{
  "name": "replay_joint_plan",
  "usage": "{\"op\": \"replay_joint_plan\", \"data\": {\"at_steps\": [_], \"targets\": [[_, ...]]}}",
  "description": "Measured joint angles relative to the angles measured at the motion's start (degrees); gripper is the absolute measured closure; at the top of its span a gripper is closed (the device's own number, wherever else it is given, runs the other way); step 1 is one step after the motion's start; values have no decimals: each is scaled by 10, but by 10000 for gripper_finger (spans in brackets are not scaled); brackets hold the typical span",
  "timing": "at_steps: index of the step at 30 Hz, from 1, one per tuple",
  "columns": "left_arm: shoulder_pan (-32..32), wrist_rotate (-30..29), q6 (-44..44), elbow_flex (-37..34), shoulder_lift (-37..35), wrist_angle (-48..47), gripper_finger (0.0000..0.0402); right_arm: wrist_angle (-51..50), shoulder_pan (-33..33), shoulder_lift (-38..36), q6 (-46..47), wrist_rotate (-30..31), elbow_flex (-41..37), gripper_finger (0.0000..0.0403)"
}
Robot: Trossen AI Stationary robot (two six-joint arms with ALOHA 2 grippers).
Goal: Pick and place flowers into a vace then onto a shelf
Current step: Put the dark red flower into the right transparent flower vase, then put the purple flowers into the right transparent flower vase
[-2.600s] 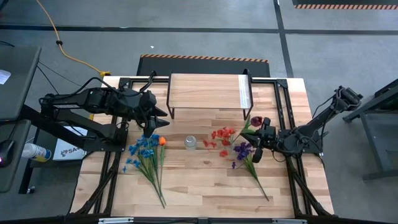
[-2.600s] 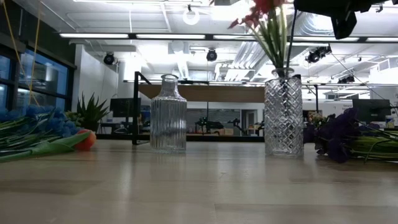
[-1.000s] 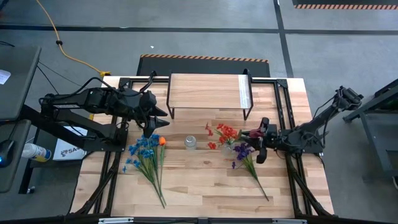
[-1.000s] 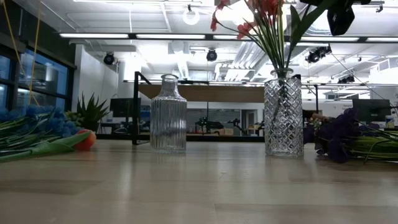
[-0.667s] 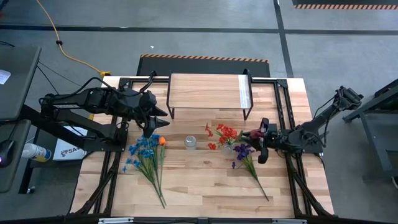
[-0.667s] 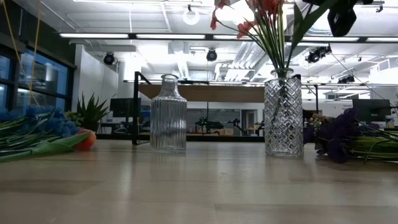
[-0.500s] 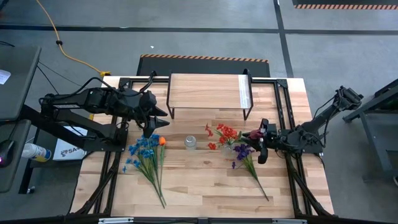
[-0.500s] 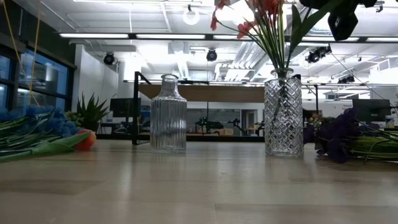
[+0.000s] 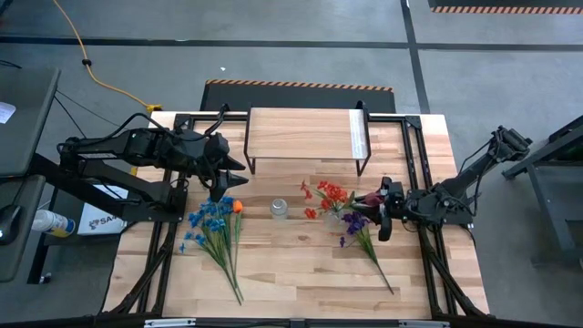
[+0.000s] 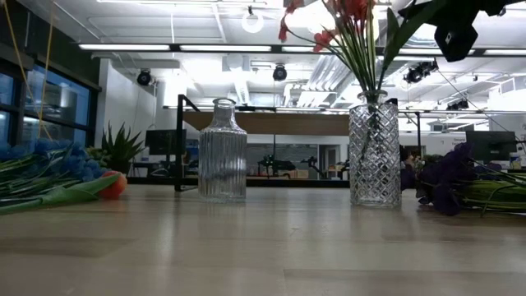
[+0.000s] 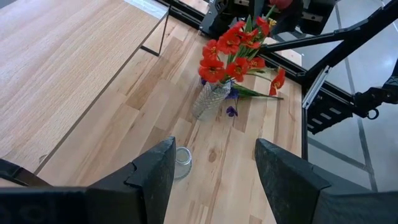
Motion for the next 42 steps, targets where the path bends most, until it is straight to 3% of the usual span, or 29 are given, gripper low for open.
{"op": "replay_joint_plan", "data": {"at_steps": [10,23,32,42], "targets": [[0,0,0,0,0,0,149,-30,1,-38,24,-34,0,230],[0,0,11,0,0,0,149,-100,1,-102,78,-107,0,246],[0,0,10,0,0,-5,149,-210,1,-181,214,-225,0,265],[0,20,-3,0,0,-3,149,-218,1,-251,322,-354,0,263]]}}
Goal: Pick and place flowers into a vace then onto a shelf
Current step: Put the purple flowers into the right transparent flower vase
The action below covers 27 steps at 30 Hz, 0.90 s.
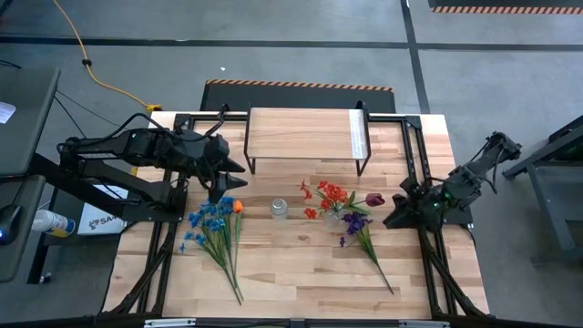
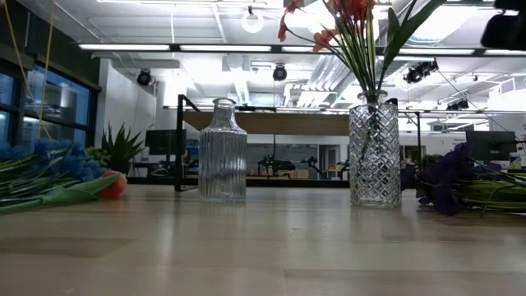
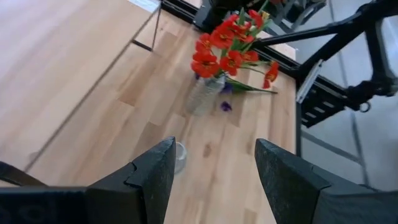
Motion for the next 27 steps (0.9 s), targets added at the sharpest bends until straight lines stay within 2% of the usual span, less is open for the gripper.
{"op": "replay_joint_plan", "data": {"at_steps": [7,11,15,21,24,27], "targets": [[0,41,-28,0,0,0,149,-69,3,-4,169,-118,0,263],[0,41,-34,0,0,0,149,-116,32,-4,235,-137,0,263],[0,60,-40,0,0,0,149,-135,74,-3,277,-112,0,263],[-12,109,-48,0,0,-10,149,-118,135,16,314,-24,0,263],[-36,101,-48,0,0,-27,149,-103,158,40,308,19,0,263],[-59,96,-56,0,0,-40,149,-105,175,64,306,32,0,263]]}}
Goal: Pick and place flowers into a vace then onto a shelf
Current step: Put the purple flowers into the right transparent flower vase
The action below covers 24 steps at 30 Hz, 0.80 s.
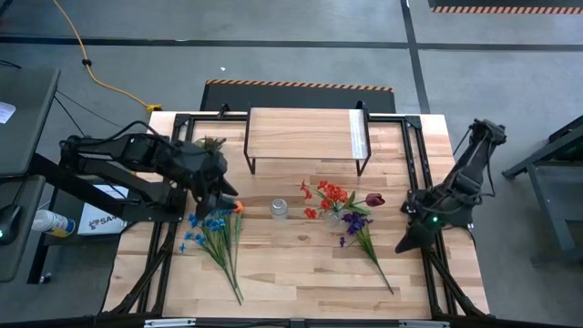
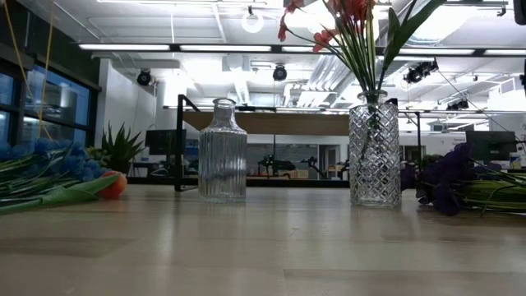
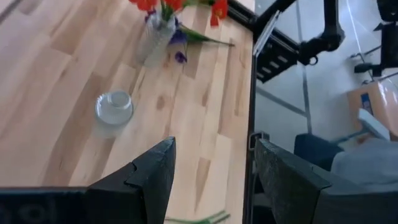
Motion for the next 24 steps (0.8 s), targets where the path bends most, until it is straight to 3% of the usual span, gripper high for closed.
{"op": "replay_joint_plan", "data": {"at_steps": [11,24], "targets": [[-81,-15,-37,0,11,-4,149,56,25,61,-40,53,0,263],[-244,-89,-149,0,35,-10,149,135,31,59,-72,126,0,263]]}}
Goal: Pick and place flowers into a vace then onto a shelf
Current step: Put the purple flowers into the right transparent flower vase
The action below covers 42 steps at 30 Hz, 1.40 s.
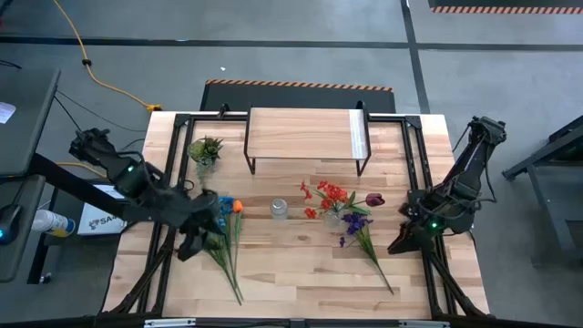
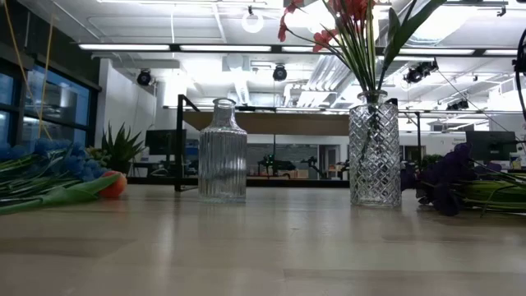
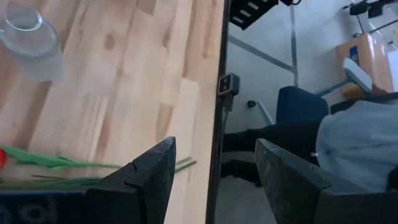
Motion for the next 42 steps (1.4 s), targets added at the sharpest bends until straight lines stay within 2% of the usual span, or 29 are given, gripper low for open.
{"op": "replay_joint_plan", "data": {"at_steps": [6,17,27,37,42], "targets": [[-90,-58,-63,0,17,0,149,89,0,-1,-70,67,0,263],[-201,-173,-162,0,29,-9,149,137,38,-1,-69,87,0,263],[-235,-254,-227,0,38,-9,149,133,82,0,-62,94,0,263],[-233,-318,-281,0,97,30,149,133,105,0,-111,108,0,263],[-233,-356,-314,0,104,42,149,133,109,0,-122,83,0,263]]}}
